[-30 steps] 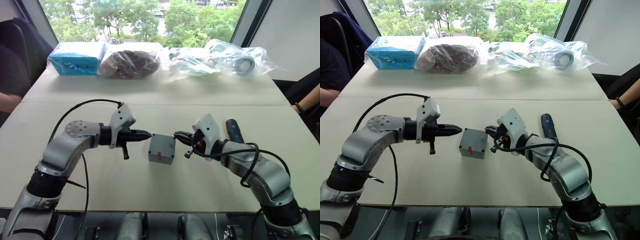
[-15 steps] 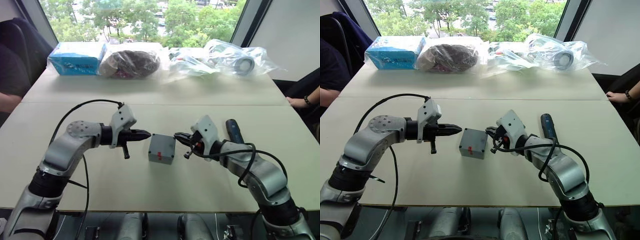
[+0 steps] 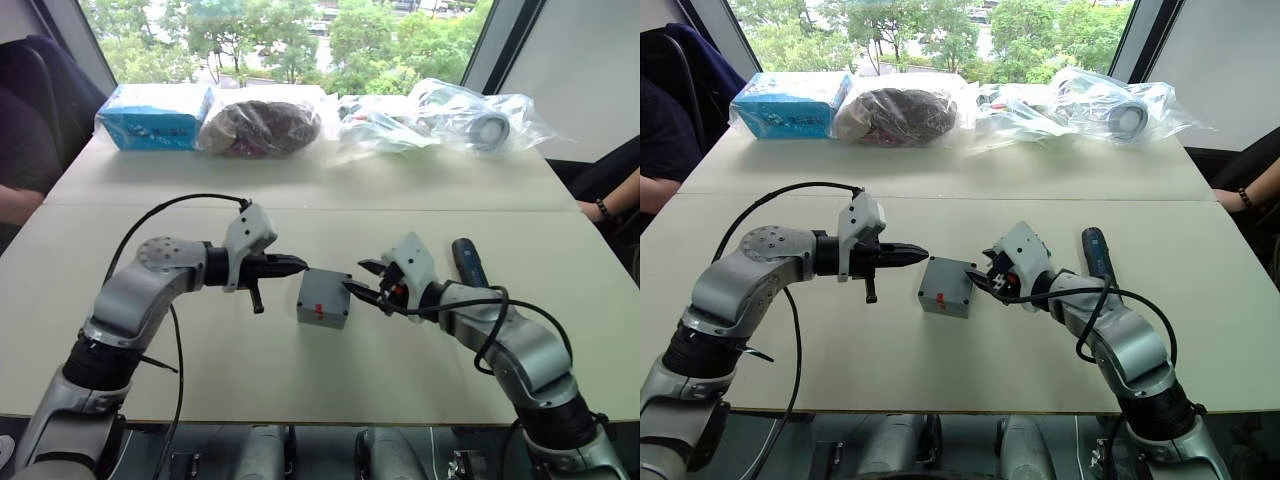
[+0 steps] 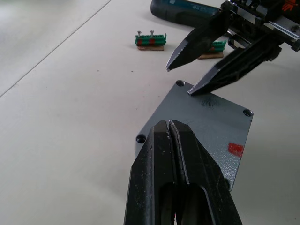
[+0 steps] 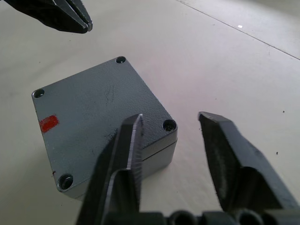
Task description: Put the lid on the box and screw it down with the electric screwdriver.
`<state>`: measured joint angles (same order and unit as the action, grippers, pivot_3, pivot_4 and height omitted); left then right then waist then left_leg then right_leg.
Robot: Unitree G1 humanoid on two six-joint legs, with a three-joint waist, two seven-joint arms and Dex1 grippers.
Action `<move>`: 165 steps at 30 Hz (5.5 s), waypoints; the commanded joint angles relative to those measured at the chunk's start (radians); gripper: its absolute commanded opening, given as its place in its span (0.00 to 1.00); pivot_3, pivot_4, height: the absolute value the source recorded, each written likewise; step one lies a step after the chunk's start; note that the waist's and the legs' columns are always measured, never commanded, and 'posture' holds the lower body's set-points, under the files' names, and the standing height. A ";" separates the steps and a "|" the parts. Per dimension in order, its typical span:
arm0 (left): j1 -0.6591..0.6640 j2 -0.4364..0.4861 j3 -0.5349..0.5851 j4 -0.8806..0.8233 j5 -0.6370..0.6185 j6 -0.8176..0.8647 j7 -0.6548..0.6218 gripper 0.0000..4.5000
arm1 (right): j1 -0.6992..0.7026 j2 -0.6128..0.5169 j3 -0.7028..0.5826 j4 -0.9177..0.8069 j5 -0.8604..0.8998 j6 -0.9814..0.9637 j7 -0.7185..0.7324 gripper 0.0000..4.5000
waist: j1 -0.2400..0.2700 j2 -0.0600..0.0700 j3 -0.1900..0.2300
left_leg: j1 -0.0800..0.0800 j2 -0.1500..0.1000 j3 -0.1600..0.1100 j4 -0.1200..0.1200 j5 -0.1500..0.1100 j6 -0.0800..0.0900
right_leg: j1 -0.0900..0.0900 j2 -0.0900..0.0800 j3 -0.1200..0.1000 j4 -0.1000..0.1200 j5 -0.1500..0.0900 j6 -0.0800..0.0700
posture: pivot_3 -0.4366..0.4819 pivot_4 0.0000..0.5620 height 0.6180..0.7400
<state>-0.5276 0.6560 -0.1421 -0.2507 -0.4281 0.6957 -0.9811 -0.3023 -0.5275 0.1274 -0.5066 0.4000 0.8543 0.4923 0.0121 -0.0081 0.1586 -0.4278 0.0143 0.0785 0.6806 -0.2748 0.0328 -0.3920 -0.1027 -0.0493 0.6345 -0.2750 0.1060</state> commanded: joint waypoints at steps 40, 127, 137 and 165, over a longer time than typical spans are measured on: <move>-0.135 -0.103 -0.123 -0.130 0.022 -0.107 -0.050 0.00 | -0.411 -0.573 0.104 0.649 0.191 0.625 0.294 0.99 | -0.002 0.004 0.002 | -0.001 0.000 0.004 -0.001 -0.002 0.003 | -0.003 -0.002 0.006 -0.001 0.000 -0.001 | 0.48 0.27 1.00; -0.094 -0.055 -0.204 0.249 0.235 -0.279 -0.168 0.00 | -0.034 0.295 -0.200 0.002 0.183 -0.309 -0.107 0.42 | -0.001 0.012 0.008 | -0.013 0.001 0.006 0.003 0.004 -0.006 | -0.015 0.004 0.008 0.000 0.007 0.007 | 0.48 0.27 1.00; -0.096 -0.057 -0.203 0.241 0.232 -0.271 -0.163 0.00 | -0.018 0.294 -0.162 0.033 0.137 -0.352 -0.095 0.42 | -0.001 0.012 0.008 | -0.013 0.001 0.006 0.003 0.004 -0.006 | -0.015 0.004 0.008 0.000 0.007 0.007 | 0.48 0.27 1.00; -0.076 -0.047 -0.209 0.228 0.235 -0.256 -0.172 0.00 | 0.093 0.161 0.028 0.131 -0.113 -0.447 -0.029 0.42 | -0.004 0.007 0.001 | -0.002 0.002 0.006 0.002 0.004 -0.005 | -0.004 0.005 0.008 -0.001 0.007 0.007 | 0.48 0.27 1.00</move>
<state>-0.6267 0.5930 -0.3316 -0.0225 -0.2186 0.4277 -1.1477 -0.2474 -0.3425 0.1112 -0.4464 0.3467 0.3425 0.4695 0.0082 -0.0014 0.1596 -0.4251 0.0163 0.0847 0.6820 -0.2736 0.0323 -0.3918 -0.0980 -0.0409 0.6323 -0.2685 0.1126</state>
